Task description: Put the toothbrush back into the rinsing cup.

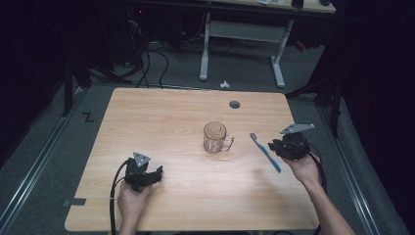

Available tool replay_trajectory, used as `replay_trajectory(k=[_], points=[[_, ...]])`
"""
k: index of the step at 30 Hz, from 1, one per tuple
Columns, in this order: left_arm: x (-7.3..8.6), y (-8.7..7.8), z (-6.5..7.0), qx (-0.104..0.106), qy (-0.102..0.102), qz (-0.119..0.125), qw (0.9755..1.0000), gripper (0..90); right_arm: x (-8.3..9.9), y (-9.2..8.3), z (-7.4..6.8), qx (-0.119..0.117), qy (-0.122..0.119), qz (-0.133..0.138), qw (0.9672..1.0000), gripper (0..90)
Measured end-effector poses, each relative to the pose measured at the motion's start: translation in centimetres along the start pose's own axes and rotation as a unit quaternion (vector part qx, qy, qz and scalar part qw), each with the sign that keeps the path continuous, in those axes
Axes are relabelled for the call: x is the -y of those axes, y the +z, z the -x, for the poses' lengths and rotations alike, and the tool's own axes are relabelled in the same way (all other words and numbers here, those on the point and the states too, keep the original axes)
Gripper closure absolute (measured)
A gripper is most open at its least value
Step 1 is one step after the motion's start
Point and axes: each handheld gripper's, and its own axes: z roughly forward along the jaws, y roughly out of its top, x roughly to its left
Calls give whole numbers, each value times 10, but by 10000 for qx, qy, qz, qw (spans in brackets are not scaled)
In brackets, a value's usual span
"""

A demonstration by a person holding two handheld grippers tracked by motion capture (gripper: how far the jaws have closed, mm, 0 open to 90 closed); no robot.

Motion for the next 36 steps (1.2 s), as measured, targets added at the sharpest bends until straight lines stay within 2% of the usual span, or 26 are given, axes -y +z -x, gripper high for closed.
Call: replay_trajectory(k=[7,13,23,31,36], points=[[0,0,0,-1,0,0,10000,269,-14,17,4,4,-173,-371,9992,724],[0,0,0,3,8,3,10000,269,-17,30,12,-18,38,-592,9982,728],[0,0,0,3,7,4,10000,268,-25,47,19,-27,48,-919,9958,728],[0,0,0,29,25,7,10000,267,-33,64,18,-48,83,-1282,9917,716],[0,0,0,31,23,8,10000,268,-36,73,19,-29,70,-1593,9872,714]])
